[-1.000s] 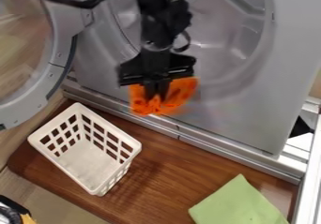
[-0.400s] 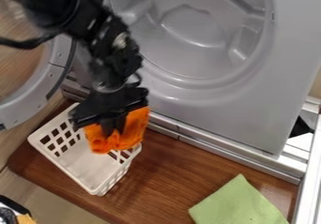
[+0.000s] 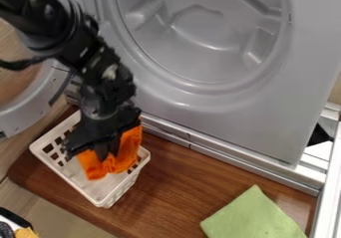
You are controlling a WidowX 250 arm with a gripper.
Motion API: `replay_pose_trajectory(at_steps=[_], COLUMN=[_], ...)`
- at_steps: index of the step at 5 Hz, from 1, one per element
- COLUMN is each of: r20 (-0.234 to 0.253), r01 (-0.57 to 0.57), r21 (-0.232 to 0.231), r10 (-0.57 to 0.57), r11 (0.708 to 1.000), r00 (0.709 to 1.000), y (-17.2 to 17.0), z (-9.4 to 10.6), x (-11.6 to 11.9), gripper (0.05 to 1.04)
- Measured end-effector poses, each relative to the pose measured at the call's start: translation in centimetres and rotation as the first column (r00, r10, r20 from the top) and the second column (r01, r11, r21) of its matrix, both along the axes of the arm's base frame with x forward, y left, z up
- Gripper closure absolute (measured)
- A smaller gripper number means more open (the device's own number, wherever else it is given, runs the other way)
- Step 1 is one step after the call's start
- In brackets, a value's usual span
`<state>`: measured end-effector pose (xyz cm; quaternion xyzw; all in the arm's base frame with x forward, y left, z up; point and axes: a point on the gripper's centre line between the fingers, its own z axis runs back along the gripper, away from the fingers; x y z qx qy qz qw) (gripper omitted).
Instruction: Move the brown towel from the washer to the white bucket
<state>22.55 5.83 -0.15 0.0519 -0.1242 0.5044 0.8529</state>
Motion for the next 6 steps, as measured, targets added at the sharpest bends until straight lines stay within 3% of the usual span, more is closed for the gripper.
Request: replay_pose_trajectory(at_steps=[1,2,3,4,6], r20=[-0.025,-0.021,-0.066,-0.071,-0.079], r01=[-0.015,-0.043,-0.038,-0.02,0.006], r21=[0.0,-0.033,-0.016,-0.027,-0.045], r10=[0.015,0.042,0.037,0.018,-0.009], r11=[1.0,0.999,0.999,0.999,0.999], r00=[1.0,0.999,0.997,0.997,0.997], y=[0.3,0.5,0.6,0.4,-0.2], z=[-1.5,-3.3,-4.2,-4.1,-3.6], x=[-0.2,0.1,0.6,1.3,2.3], gripper=[1.013,1.013,0.994,0.832,0.262])
